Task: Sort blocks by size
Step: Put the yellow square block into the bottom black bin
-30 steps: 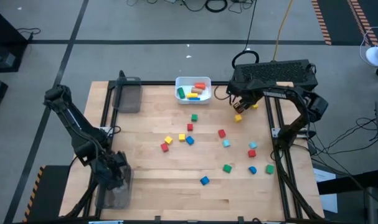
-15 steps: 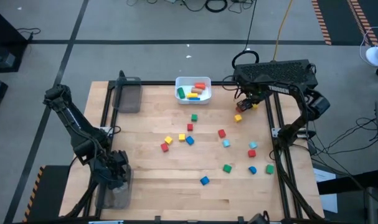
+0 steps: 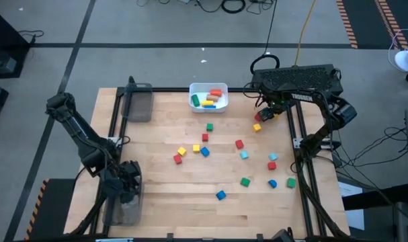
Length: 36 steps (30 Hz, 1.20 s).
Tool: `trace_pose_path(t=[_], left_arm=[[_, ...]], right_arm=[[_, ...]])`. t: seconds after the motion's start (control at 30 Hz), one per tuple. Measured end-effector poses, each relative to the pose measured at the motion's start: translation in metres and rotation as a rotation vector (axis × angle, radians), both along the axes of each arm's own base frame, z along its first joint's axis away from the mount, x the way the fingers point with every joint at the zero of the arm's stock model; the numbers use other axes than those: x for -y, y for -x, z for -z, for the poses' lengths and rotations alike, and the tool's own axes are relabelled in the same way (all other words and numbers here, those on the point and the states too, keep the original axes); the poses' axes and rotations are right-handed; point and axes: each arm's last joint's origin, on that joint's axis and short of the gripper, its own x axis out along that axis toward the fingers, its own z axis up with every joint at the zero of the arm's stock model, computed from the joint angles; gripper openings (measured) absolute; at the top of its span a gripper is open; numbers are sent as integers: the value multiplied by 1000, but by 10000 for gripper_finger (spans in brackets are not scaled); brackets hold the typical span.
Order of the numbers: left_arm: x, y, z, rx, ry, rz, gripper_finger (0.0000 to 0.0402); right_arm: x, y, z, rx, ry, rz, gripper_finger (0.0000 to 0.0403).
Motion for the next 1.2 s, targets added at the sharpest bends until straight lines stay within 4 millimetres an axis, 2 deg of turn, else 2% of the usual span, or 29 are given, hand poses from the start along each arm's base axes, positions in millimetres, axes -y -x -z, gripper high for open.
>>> trace_pose_path(t=[0.27, 0.6, 0.93, 1.2], left_arm=[[-5, -8, -1, 59, -41, 27, 222], [-12, -15, -2, 151, -166, 34, 222], [-23, -23, -4, 303, -417, -34, 221], [-27, -32, -11, 454, -617, -58, 221]], right_arm=[[0, 0, -1, 1, 5, 2, 113], [-7, -8, -5, 106, -53, -18, 120], [-36, -34, -39, 393, -34, -145, 117], [-71, -70, -57, 578, 34, -299, 117]])
